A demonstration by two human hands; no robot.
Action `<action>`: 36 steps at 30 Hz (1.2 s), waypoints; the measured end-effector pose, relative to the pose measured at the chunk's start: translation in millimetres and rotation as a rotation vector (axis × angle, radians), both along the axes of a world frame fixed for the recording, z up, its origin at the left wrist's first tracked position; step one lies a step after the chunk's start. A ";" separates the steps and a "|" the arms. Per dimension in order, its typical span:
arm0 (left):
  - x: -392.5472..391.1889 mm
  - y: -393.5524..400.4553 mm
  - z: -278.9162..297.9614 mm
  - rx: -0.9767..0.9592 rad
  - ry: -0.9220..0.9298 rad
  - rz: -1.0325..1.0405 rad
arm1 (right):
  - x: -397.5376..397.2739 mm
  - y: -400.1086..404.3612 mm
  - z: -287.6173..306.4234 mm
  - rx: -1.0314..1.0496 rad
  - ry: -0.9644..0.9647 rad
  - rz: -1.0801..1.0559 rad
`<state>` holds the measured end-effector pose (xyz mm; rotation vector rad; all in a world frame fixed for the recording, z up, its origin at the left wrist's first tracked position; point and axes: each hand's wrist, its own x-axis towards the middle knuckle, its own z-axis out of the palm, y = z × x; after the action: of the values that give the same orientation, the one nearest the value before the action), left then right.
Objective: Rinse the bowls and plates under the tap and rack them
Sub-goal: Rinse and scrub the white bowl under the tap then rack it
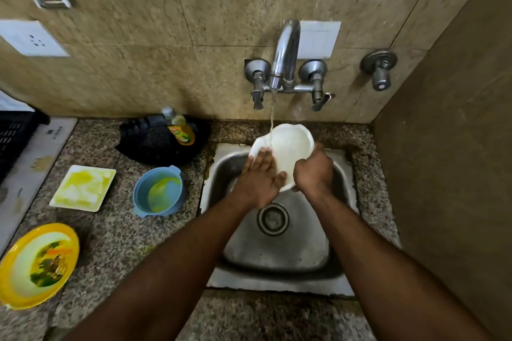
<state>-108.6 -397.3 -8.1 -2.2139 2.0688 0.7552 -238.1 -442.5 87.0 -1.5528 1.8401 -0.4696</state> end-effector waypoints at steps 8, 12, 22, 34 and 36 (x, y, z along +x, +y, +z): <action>18.0 -13.7 2.6 -0.111 -0.202 -0.046 | -2.0 0.8 -4.5 0.026 -0.054 0.024; 3.0 -22.0 6.6 -0.020 -0.131 0.025 | -6.3 -9.8 -3.2 -0.008 -0.023 0.045; -30.4 8.3 49.2 0.169 0.215 0.136 | -8.7 -10.0 -33.9 -0.024 -0.060 -0.133; 51.0 10.3 36.3 -0.501 0.568 0.841 | -3.3 -1.4 -64.9 0.298 -0.789 -0.178; 55.4 8.1 35.3 -0.317 0.845 0.964 | -1.9 -0.2 -70.6 0.355 -0.799 -0.134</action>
<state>-53.2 -389.2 27.1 -3.5429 1.1376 1.7440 -240.0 -442.7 16.4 -0.8234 1.3020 -0.6619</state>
